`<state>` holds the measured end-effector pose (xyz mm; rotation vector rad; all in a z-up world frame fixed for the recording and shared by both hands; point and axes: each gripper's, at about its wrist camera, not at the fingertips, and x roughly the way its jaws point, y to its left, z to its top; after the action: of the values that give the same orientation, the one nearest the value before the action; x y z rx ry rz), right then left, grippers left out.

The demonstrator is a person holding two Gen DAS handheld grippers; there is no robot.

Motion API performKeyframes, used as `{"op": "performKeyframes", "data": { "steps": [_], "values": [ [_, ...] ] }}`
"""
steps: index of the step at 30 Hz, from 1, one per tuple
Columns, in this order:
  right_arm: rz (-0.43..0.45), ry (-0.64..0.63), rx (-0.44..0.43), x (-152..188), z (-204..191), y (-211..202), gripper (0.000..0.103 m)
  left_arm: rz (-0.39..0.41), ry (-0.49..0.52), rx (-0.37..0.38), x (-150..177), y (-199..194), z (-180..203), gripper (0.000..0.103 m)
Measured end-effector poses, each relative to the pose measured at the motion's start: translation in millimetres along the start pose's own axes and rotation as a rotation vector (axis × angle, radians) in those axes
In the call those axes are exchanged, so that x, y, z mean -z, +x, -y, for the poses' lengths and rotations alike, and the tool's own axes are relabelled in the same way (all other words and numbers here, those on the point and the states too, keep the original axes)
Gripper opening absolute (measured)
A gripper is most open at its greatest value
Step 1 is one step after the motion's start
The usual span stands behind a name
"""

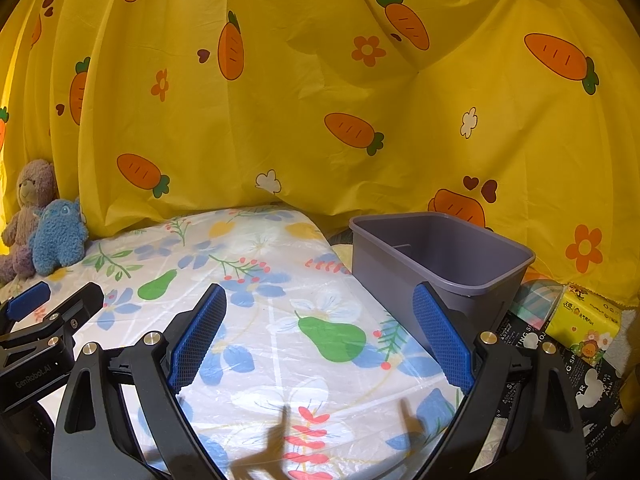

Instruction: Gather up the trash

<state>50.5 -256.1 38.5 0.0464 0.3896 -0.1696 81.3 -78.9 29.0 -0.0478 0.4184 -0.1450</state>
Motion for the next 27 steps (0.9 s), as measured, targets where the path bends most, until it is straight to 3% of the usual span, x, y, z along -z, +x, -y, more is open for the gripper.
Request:
{"op": "performKeyframes", "data": {
  "steps": [23,25,27],
  "values": [
    [-0.001,0.004,0.001,-0.2,1.9,-0.1,0.091,0.025,0.002,0.023,0.1,-2.9,1.9,0.097],
    [-0.001,0.004,0.001,-0.2,1.9,0.1,0.091,0.031,0.005,0.032,-0.1,-3.7,1.5,0.082],
    [-0.001,0.004,0.001,-0.1,2.2,0.1,0.091,0.027,0.006,0.029,-0.3,-2.9,0.1,0.081]
  ]
}}
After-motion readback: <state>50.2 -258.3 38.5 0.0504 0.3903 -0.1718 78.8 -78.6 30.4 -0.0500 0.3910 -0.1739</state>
